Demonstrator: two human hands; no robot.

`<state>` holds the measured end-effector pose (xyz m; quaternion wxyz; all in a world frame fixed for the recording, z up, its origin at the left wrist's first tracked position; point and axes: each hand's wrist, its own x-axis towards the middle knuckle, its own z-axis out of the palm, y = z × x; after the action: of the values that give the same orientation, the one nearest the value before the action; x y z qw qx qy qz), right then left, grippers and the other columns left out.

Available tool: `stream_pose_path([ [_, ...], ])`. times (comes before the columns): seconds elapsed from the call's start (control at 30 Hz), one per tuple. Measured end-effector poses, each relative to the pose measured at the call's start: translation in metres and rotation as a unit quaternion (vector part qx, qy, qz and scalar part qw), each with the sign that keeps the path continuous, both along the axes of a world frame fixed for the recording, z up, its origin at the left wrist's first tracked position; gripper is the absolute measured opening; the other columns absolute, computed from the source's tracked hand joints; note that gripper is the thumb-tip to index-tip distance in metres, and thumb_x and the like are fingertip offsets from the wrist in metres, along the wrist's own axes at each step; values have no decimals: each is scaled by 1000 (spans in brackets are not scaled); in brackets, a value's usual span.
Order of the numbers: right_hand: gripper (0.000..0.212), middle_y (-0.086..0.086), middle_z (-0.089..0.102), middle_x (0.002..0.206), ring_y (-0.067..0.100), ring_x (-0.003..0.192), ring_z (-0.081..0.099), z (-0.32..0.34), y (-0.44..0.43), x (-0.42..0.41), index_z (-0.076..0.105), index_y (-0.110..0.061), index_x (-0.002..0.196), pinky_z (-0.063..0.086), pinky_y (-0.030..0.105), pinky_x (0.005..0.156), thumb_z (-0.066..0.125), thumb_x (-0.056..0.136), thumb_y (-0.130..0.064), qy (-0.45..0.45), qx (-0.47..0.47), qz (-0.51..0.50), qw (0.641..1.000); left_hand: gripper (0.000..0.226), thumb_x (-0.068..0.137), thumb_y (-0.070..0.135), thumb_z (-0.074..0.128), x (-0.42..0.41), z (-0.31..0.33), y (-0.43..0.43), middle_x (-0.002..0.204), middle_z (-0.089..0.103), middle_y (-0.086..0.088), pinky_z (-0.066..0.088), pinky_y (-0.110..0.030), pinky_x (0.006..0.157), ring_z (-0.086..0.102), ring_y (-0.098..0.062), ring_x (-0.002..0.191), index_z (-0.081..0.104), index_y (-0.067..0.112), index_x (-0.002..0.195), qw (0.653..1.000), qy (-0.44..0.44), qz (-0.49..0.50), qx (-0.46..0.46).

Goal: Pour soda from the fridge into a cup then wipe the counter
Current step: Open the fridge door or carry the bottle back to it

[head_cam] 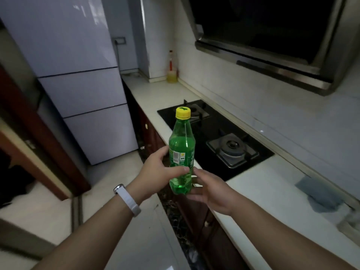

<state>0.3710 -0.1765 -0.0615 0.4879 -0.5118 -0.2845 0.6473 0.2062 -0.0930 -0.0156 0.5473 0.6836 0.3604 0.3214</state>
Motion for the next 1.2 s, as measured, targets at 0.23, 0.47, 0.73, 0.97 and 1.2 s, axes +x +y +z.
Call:
stream_pose_path([
  [0.23, 58, 8, 66, 126, 27, 114, 64, 7, 78, -62, 56, -24, 133, 50, 40, 95, 55, 82, -53, -18, 12, 106, 994, 54, 63, 13, 86, -75, 3, 46, 104, 76, 3, 56, -34, 86, 71, -16, 99, 67, 25, 112, 996, -37, 80, -15],
  [0.47, 54, 15, 61, 132, 34, 113, 62, -7, 151, -105, 59, -21, 130, 49, 44, 100, 59, 85, -51, 4, 9, 163, 986, 51, 70, -4, 82, -120, 4, 86, 103, 76, -2, 56, -22, 79, 71, -14, 96, 66, 15, 115, 987, -38, 155, -12],
  [0.73, 48, 11, 64, 119, 23, 96, 68, -18, 262, -117, 59, -19, 129, 53, 39, 90, 56, 90, -48, 21, 7, 230, 973, 51, 70, -10, 79, -129, 1, 170, 103, 76, -6, 55, -21, 74, 72, -16, 93, 65, 8, 116, 973, -43, 227, -19],
  [0.97, 38, 13, 63, 122, 29, 101, 68, -10, 370, -100, 60, -18, 126, 52, 43, 92, 53, 97, -41, 41, 4, 258, 965, 49, 69, -8, 81, -112, 17, 267, 103, 76, -6, 58, -26, 79, 72, -19, 95, 66, 10, 113, 968, -15, 251, -7],
  [1.2, 33, 7, 67, 114, 26, 98, 69, 5, 449, -102, 62, -21, 122, 52, 38, 82, 53, 97, -40, 42, 13, 294, 955, 50, 68, -11, 80, -114, 28, 330, 102, 77, -7, 56, -21, 75, 73, -19, 93, 66, 9, 112, 958, -26, 285, 9],
])
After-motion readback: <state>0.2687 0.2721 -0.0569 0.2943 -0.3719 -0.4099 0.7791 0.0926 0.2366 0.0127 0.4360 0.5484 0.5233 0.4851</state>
